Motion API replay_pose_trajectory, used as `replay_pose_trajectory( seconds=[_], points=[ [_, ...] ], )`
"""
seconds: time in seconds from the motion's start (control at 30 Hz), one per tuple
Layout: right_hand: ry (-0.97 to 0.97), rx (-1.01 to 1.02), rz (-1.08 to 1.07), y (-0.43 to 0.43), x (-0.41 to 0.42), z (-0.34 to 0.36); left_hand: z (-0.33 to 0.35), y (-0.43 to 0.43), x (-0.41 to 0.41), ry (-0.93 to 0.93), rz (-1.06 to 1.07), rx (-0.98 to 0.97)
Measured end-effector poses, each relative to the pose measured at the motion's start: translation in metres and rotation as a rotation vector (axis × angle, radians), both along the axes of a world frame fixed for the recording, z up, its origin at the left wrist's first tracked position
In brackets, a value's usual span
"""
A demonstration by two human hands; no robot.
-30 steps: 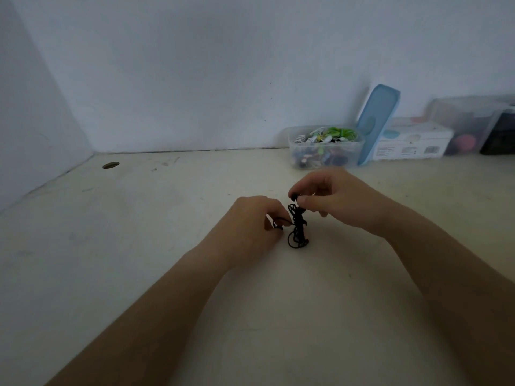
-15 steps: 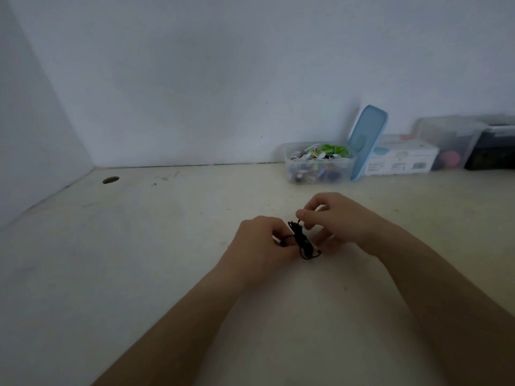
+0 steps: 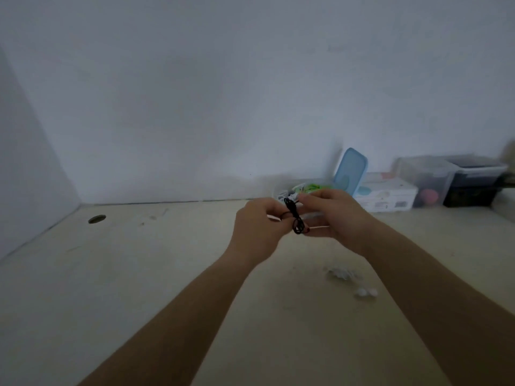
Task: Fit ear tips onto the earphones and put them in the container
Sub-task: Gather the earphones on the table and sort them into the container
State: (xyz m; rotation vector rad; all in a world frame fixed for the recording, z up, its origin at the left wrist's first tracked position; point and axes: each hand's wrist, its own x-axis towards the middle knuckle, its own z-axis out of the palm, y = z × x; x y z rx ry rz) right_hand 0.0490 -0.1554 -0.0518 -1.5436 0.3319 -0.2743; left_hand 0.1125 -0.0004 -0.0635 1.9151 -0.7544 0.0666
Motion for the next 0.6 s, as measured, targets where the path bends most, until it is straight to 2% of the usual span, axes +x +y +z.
replay_pose_trajectory(
  seconds=[0.1,0.27,0.33,0.4,0.47,0.6],
  points=[
    [-0.038,0.042,-0.071,-0.026,0.031,0.013,0.013,-0.032,0.035,-0.004,0.001,-0.031],
    [-0.022,-0.098,-0.162,-0.062,0.083,0.025,0.021,-0.076,0.091,0.010,0.047,-0.039],
    [0.074,-0.273,-0.185,-0.073,0.099,0.023,0.016,-0.087,0.111,-0.002,0.034,0.056],
    [0.223,-0.619,-0.226,-0.082,0.108,0.017,0.007,-0.089,0.125,-0.052,0.032,0.237],
    [0.277,-0.858,-0.269,-0.088,0.116,0.008,-0.003,-0.087,0.136,-0.093,0.062,0.301],
    [0.169,-0.942,-0.232,-0.085,0.114,-0.005,-0.018,-0.081,0.133,-0.175,0.048,0.293]
  ],
)
